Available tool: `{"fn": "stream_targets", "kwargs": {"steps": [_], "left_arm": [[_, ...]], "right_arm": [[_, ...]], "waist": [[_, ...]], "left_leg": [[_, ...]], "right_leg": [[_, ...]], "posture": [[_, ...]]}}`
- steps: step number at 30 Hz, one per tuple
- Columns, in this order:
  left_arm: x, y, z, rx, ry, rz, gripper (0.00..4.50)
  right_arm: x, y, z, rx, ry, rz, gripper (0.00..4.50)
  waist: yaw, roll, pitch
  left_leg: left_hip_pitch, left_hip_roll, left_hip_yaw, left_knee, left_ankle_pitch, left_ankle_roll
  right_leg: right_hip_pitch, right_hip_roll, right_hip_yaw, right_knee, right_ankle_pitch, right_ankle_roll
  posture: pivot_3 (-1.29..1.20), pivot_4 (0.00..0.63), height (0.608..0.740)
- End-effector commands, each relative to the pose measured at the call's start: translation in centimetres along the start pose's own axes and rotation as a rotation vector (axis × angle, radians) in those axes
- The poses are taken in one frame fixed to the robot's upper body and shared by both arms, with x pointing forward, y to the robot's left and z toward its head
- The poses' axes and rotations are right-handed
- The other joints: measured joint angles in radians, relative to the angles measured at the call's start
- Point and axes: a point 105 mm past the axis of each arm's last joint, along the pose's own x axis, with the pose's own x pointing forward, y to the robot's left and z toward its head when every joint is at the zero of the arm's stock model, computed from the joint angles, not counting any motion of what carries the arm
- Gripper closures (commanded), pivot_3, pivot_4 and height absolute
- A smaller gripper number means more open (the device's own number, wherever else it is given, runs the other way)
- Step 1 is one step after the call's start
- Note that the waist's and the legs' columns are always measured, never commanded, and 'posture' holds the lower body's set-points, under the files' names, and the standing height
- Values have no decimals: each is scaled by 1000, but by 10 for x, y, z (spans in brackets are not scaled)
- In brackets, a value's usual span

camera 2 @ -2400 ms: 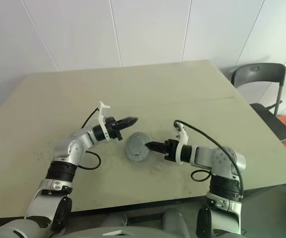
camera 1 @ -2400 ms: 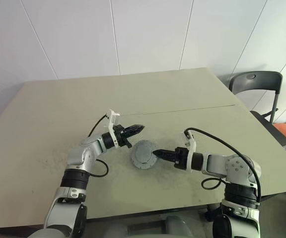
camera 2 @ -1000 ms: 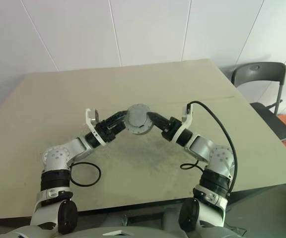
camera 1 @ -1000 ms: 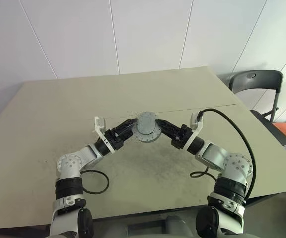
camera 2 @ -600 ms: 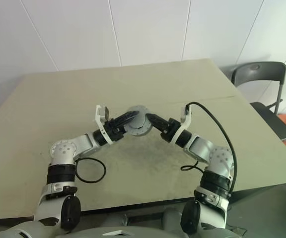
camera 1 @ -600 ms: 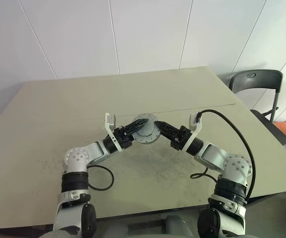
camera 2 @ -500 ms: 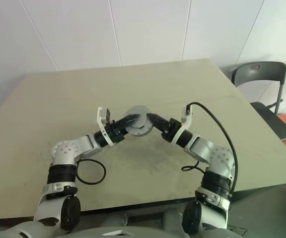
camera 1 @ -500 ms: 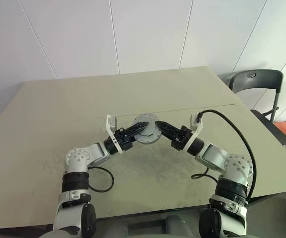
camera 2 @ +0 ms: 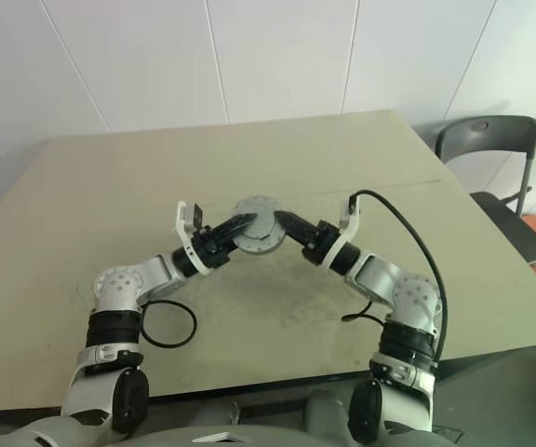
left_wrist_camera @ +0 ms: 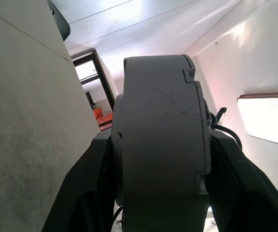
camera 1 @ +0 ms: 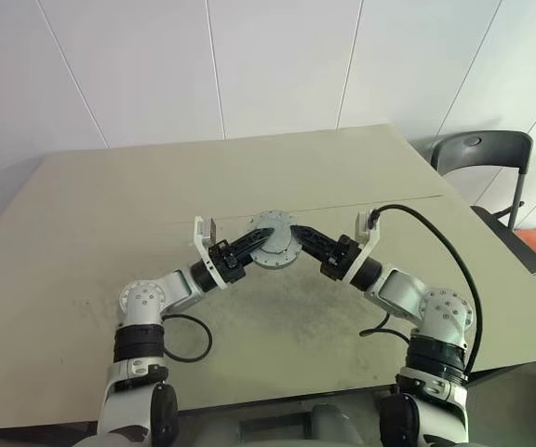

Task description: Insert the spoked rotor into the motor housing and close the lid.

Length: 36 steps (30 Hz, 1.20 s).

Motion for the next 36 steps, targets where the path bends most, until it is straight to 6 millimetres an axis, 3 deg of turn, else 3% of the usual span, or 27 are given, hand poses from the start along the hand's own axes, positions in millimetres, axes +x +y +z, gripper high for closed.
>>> {"fn": "stream_targets", "kwargs": {"steps": [1,5,11,18,26,31,36], "left_arm": [[6,-14,2,45,8,-53,2367],[6,-15,9,44,-49,-77,2367],[5,-13,18,32,-139,-79,2367],[-7,-1,56,121,-394,22,2367],[-67,21,133,340,-886,322,2367],[-100,23,153,396,-1076,429,2367],[-131,32,159,352,-1221,531,2367]], "right_arm": [[5,10,4,-55,-3,20,2454],[6,8,6,-55,-5,12,1286],[6,9,7,-56,-9,19,1286],[6,11,9,-65,-19,27,1286],[6,11,9,-78,-11,28,1286],[5,10,9,-81,-8,30,1286],[6,10,9,-84,-3,29,1286]], "waist": [[0,0,0],[0,0,0],[2,0,0],[3,0,0],[4,-1,1],[8,-2,1],[6,-2,0]], "left_leg": [[0,0,0,0,0,0],[0,0,0,0,0,0],[0,0,0,0,0,0],[0,0,0,0,0,0],[-1,0,0,0,0,0],[-4,0,0,0,0,0],[-11,-1,0,2,2,-3]], "right_leg": [[0,0,0,0,0,0],[0,0,0,0,0,0],[0,0,0,0,0,0],[0,0,0,-1,0,0],[0,0,0,-1,0,0],[-2,0,0,-3,0,0],[-9,-1,0,-2,1,1]], "posture": [[0,0,740],[0,0,740],[0,0,740],[0,0,740],[0,0,740],[0,0,740],[0,0,740]]}}
